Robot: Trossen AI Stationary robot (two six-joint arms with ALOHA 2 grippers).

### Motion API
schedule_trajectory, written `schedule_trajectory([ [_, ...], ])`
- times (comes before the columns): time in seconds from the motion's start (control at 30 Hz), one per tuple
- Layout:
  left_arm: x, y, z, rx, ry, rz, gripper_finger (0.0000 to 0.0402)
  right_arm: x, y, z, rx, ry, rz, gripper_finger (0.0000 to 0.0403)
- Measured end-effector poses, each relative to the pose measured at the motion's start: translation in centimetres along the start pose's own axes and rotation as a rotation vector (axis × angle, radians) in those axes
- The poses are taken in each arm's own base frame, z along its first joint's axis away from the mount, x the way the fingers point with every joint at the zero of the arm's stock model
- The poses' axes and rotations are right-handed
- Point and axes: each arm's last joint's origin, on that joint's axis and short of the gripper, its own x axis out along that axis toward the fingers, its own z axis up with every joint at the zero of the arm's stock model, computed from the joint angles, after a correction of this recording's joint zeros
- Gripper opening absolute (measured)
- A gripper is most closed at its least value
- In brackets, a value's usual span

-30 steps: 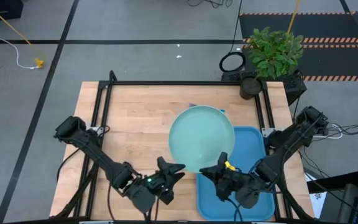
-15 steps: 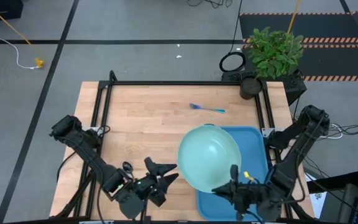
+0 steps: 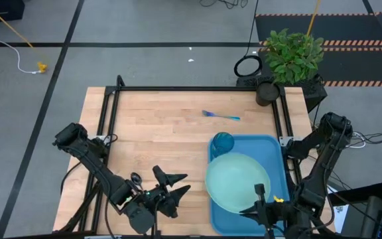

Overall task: Pick and place plate/cup/fork/spoon on tray
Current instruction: Put the green plate on the blue serving tray to the left of the blue glass

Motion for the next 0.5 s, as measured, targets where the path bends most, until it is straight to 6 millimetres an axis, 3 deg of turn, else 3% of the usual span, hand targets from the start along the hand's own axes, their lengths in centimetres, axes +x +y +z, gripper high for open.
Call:
schedule_trajectory([
  [0.2,0.0,-0.2,-0.2,-0.069,-0.005,-0.061,0.0216,0.5,0.1,-3.4,0.081,0.097,0.033,0.0003],
  [0.5,0.0,-0.4,-0.1,-0.187,-0.014,-0.126,0.0216,2.0,-1.2,-8.3,0.188,0.214,-0.012,0.0004],
])
